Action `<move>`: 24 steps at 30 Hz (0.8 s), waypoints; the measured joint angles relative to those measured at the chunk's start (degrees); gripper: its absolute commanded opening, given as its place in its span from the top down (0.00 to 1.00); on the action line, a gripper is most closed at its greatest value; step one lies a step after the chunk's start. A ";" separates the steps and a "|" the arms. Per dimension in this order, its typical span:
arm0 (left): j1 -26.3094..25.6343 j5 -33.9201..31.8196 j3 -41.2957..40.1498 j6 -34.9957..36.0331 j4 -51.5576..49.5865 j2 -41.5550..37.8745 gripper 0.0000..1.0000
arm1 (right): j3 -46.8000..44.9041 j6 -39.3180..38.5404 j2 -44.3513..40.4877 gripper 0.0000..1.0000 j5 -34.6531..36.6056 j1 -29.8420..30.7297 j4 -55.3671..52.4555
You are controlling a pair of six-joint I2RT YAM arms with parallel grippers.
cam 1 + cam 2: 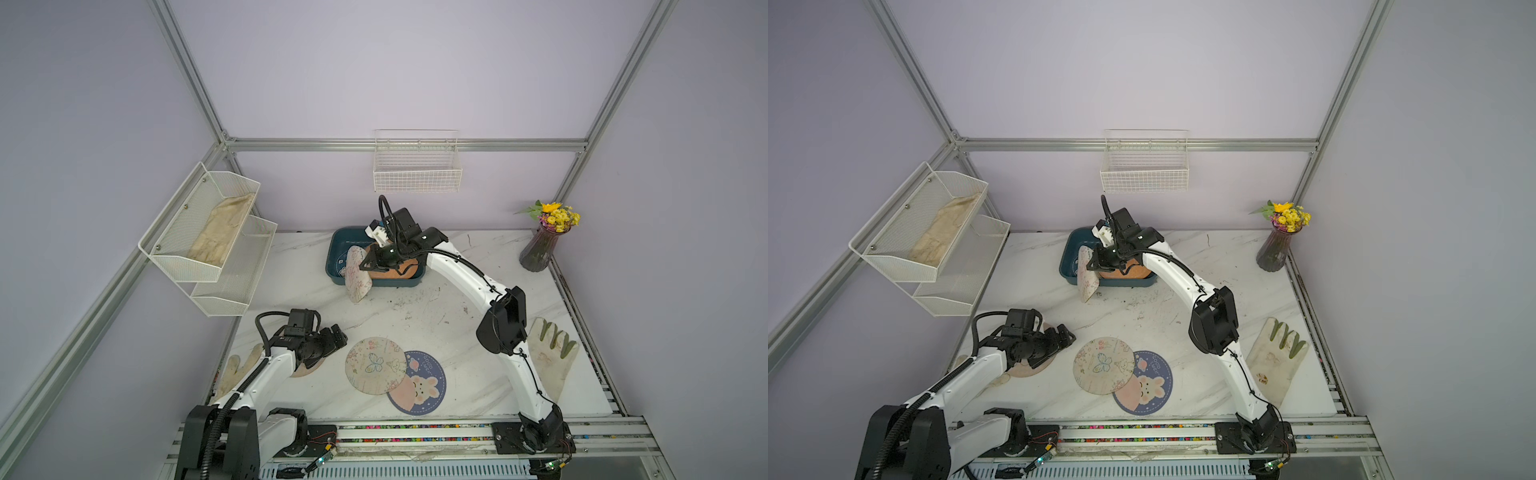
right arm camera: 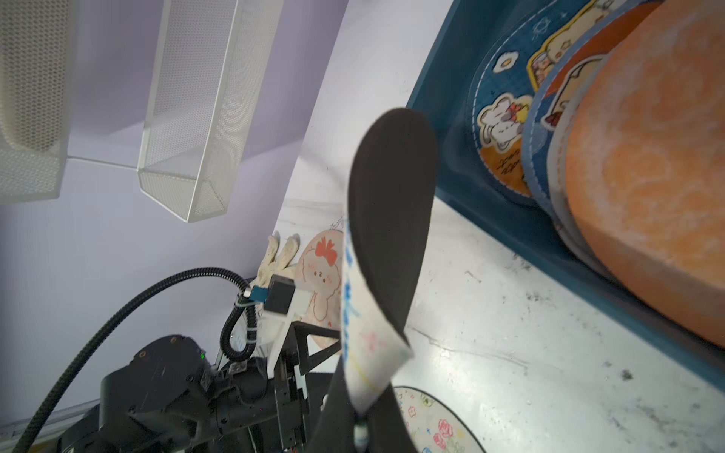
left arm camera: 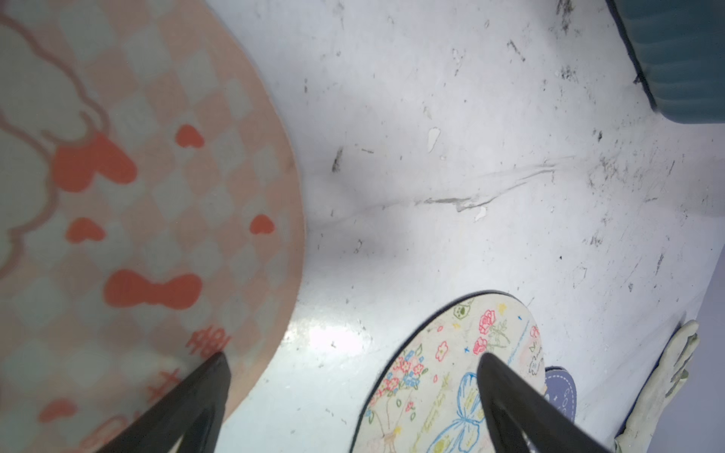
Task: Put the coasters into the storage box
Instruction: Place the coaster in the storage box.
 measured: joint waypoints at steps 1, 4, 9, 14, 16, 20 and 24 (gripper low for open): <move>-0.15 0.02 0.00 0.04 0.09 0.00 0.03 | 2.21 0.00 1.55 1.00 -0.09 -0.28 -0.11; -0.92 0.46 0.00 0.04 0.44 0.00 0.03 | 8.63 0.00 6.10 1.00 -0.24 -0.83 -0.11; -2.64 2.03 0.00 0.48 0.72 0.13 0.03 | 8.96 0.68 7.69 1.00 -0.70 -1.84 3.19; -3.67 2.82 0.31 1.14 0.79 1.25 0.03 | 6.86 2.21 7.69 1.00 -1.75 -4.07 9.29; -4.13 2.82 0.66 1.31 0.81 1.79 0.03 | 6.56 2.73 7.69 1.00 -2.32 -5.38 11.30; -5.14 2.78 0.85 1.31 0.90 2.10 0.03 | 4.13 3.30 7.69 1.00 -2.71 -8.44 15.69; -5.81 2.67 0.85 1.29 0.94 2.10 0.02 | -1.29 3.26 7.69 1.00 -2.84 -11.72 17.59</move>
